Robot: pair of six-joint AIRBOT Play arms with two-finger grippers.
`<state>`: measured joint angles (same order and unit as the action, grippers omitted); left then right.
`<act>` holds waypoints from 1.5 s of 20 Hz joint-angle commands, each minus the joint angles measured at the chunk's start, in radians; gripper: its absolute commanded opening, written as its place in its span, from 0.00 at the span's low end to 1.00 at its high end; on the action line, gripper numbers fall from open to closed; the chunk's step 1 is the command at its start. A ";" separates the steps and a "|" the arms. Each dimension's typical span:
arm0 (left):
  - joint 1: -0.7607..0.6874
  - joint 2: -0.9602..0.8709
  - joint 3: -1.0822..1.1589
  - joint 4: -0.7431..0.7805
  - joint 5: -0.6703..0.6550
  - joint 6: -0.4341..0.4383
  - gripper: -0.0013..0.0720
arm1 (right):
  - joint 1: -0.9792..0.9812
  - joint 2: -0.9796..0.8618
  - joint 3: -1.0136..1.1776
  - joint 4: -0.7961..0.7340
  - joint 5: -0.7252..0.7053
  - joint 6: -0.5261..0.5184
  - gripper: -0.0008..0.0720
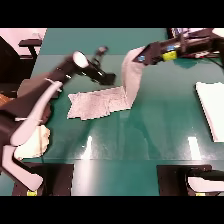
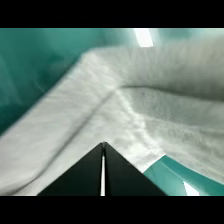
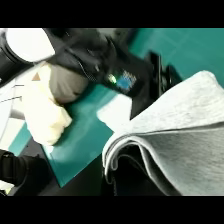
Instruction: Fold the shirts.
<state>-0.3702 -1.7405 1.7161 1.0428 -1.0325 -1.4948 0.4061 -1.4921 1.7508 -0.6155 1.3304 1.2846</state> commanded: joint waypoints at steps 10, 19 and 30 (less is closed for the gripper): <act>0.408 0.439 0.001 0.208 -0.122 0.003 0.05 | 0.401 -0.235 0.001 -0.121 -0.285 -0.127 0.69; 0.376 0.438 0.000 0.206 -0.162 0.005 0.05 | -0.040 -0.090 -0.392 -0.350 -0.192 0.080 0.82; 0.276 0.434 0.000 0.188 -0.105 0.010 0.05 | 0.039 -0.423 -0.249 -0.026 -0.175 0.050 0.78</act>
<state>-0.0814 -1.3067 1.7161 1.2415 -1.1442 -1.4845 0.3908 -1.8317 1.4231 -0.7010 1.1614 1.3399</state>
